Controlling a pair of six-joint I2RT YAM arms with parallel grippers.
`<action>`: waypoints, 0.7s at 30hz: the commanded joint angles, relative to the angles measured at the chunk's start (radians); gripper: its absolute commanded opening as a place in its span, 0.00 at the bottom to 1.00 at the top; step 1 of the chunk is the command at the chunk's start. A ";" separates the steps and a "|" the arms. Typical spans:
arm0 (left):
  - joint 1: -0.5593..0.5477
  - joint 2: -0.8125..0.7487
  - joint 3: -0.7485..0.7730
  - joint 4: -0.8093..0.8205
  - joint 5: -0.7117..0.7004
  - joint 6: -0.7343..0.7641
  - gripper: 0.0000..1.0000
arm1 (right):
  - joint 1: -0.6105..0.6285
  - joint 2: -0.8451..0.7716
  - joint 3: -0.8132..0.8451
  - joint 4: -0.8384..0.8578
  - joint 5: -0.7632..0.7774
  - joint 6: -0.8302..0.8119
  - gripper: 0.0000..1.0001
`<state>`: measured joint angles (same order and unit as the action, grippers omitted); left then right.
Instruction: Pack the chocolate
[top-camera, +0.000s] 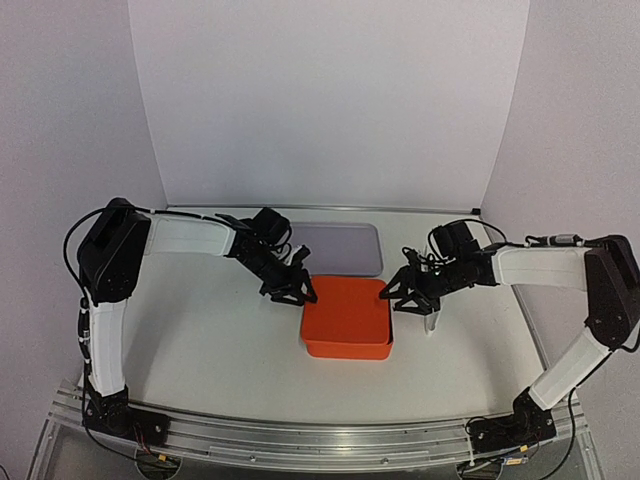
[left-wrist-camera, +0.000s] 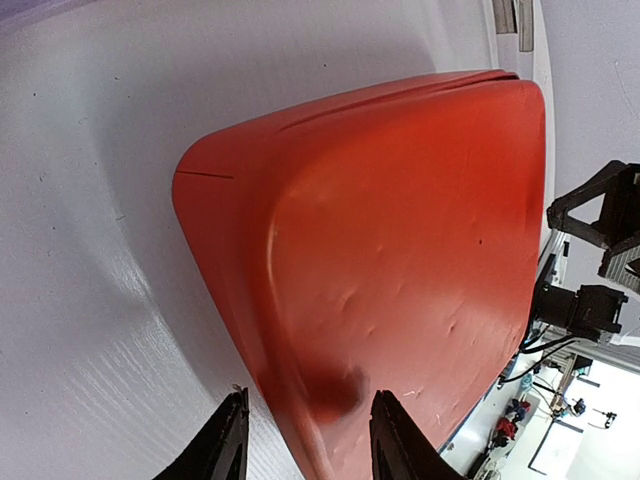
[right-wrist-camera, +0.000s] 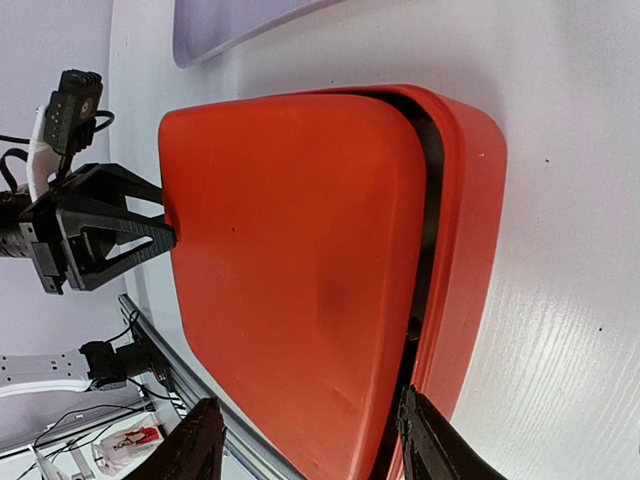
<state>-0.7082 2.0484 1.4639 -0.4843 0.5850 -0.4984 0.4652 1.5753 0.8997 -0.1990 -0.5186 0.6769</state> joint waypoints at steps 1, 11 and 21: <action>-0.012 0.015 0.063 -0.036 0.013 0.015 0.41 | -0.004 -0.038 0.035 -0.049 0.048 -0.009 0.57; -0.030 0.025 0.115 -0.134 -0.015 -0.006 0.42 | -0.002 0.085 0.085 -0.117 -0.009 -0.047 0.58; -0.063 0.069 0.210 -0.263 -0.059 -0.023 0.43 | 0.020 0.107 0.112 -0.116 -0.028 -0.043 0.59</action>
<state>-0.7502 2.0924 1.6064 -0.6713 0.5573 -0.5129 0.4725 1.6705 0.9661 -0.3084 -0.5182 0.6464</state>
